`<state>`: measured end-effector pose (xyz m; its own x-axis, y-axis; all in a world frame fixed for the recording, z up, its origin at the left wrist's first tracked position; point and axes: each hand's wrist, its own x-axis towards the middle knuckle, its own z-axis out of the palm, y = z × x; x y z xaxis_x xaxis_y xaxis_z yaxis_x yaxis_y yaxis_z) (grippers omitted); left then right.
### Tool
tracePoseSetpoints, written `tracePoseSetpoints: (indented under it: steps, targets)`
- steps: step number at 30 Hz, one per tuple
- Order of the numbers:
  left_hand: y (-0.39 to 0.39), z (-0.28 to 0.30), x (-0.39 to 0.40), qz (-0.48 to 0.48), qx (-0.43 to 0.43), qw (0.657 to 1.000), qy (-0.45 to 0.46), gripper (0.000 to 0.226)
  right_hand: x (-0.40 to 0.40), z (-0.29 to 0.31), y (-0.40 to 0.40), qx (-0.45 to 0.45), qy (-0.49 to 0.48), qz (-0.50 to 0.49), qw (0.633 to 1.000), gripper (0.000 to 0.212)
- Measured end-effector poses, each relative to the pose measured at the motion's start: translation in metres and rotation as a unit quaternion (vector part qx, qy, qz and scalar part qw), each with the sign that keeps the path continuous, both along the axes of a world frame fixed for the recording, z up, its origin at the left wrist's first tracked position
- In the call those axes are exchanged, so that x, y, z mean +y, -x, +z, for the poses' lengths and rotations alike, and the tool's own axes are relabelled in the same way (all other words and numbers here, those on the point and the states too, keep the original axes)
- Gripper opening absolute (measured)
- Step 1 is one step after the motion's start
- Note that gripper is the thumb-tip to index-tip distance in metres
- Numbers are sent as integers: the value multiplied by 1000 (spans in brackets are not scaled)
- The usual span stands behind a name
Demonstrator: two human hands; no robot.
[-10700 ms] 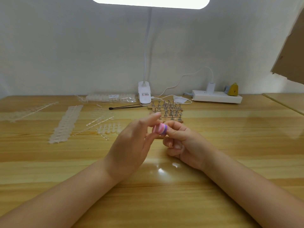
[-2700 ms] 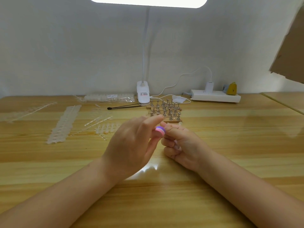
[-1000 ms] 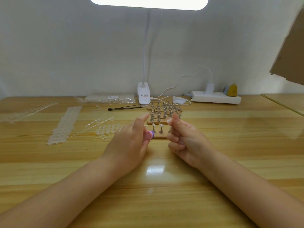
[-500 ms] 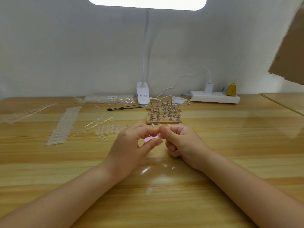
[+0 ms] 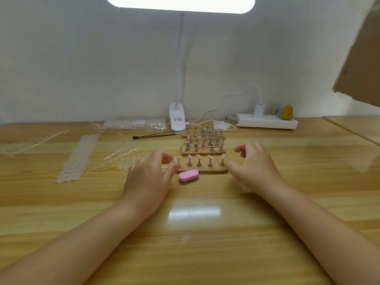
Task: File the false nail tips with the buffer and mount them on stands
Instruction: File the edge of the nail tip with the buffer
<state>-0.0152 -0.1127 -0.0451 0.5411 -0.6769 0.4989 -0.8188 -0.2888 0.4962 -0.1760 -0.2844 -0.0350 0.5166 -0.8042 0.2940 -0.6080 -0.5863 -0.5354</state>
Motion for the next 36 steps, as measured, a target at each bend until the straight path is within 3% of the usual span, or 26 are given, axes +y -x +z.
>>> tracePoseSetpoints:
  steps: [3, 8, 14, 19, 29, 36]
  targets:
    - [0, -2, -3, -14, 3, 999, -34, 13, -3, -2, 0, 61, -32, 11, 998, 44]
    - [-2, -6, -6, -35, 15, 997, -61, 7, -2, -4, -1, 42, -10, 29, 999, 29]
    - [-3, -6, -7, -28, 32, 998, -38, 10, -3, -5, -1, 43, 17, 35, 998, 30]
    - [-2, -6, -7, -23, 28, 999, -21, 13, -2, -7, -2, 5, 36, 43, 998, 31]
    - [-1, -6, -6, -26, 21, 999, -22, 13, 4, -7, -1, -33, 78, 112, 990, 5]
    - [-1, -6, -7, -27, 18, 999, -26, 15, 5, -8, -1, -123, 69, 123, 982, 10]
